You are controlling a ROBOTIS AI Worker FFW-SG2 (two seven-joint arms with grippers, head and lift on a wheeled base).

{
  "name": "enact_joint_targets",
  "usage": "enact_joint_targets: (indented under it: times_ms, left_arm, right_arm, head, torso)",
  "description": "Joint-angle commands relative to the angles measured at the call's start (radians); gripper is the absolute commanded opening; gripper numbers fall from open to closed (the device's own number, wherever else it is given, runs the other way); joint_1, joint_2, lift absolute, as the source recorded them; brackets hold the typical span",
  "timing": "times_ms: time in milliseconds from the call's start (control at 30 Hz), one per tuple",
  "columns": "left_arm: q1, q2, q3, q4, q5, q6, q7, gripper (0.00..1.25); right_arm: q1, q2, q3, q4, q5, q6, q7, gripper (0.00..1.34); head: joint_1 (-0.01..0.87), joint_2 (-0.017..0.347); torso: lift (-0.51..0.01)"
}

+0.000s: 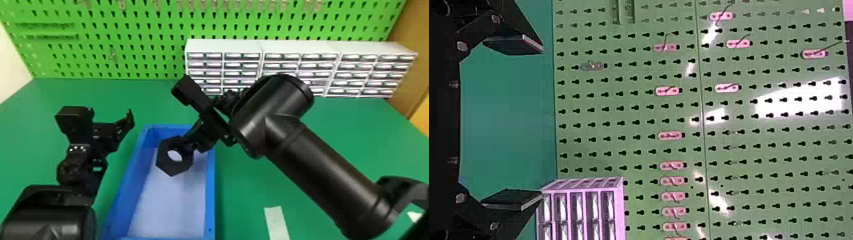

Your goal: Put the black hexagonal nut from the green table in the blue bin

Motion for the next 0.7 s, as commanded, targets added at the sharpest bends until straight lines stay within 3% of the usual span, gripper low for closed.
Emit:
enact_joint_targets:
  times_ms: [0, 100, 267, 667]
  left_arm:
    - [0.001, 0.001, 0.0, 0.0, 0.0, 0.0, 0.0, 1.0]
    - [0.001, 0.001, 0.0, 0.0, 0.0, 0.0, 0.0, 1.01]
    - [0.001, 0.001, 0.0, 0.0, 0.0, 0.0, 0.0, 1.01]
    - [0.001, -0.001, -0.002, 0.0, 0.0, 0.0, 0.0, 1.0]
  right_arm:
    - [-0.001, -0.002, 0.0, 0.0, 0.0, -0.002, 0.0, 0.55]
    - [-0.001, -0.002, 0.0, 0.003, 0.0, -0.002, 0.0, 0.6]
    - [-0.001, -0.002, 0.0, 0.005, -0.002, -0.004, 0.0, 0.83]
    - [-0.001, -0.003, -0.001, 0.006, -0.003, -0.004, 0.0, 1.0]
  head:
    - [0.686, 0.052]
    - [0.686, 0.052]
    - [0.686, 0.052]
    - [0.686, 0.052]
  torso:
    - [-0.097]
    - [-0.097]
    - [-0.097]
    - [-0.097]
